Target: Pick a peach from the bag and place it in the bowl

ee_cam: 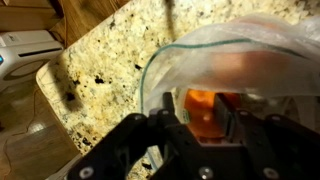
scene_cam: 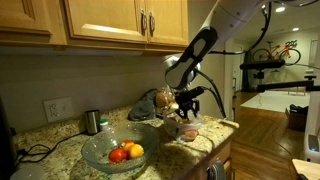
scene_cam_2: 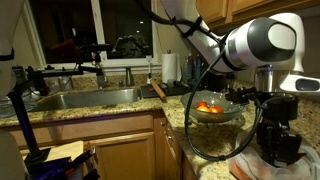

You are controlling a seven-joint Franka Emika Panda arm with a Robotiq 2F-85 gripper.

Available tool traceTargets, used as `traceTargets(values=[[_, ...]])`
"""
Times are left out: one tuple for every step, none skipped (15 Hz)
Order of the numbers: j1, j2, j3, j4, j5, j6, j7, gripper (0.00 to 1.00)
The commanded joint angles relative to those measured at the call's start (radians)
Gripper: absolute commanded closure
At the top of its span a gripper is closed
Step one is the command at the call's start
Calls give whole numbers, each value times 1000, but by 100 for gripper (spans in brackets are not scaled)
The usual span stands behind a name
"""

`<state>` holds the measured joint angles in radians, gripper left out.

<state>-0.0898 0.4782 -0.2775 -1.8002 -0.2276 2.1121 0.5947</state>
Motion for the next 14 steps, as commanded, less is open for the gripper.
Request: traceTargets(values=[[18, -51, -12, -59, -27, -16, 26, 23], [18, -50, -11, -59, -26, -16, 25, 15], [18, -48, -10, -58, -25, -16, 24, 9], [19, -47, -9, -59, -24, -15, 23, 2], [19, -45, -7, -59, -22, -13, 21, 1], [18, -41, -5, -58, -19, -12, 19, 0], [19, -39, -4, -57, -18, -12, 17, 0], [20, -36, -4, -56, -18, -13, 16, 0], [22, -35, -3, -55, -18, -12, 15, 0], [23, -35, -3, -55, -18, -13, 15, 0], [24, -36, -3, -55, -18, -12, 15, 0], [24, -41, -2, -60, -21, 0, 11, 0], [26, -42, -3, -57, -24, 1, 13, 0], [30, -45, -4, -54, -28, 0, 16, 0]])
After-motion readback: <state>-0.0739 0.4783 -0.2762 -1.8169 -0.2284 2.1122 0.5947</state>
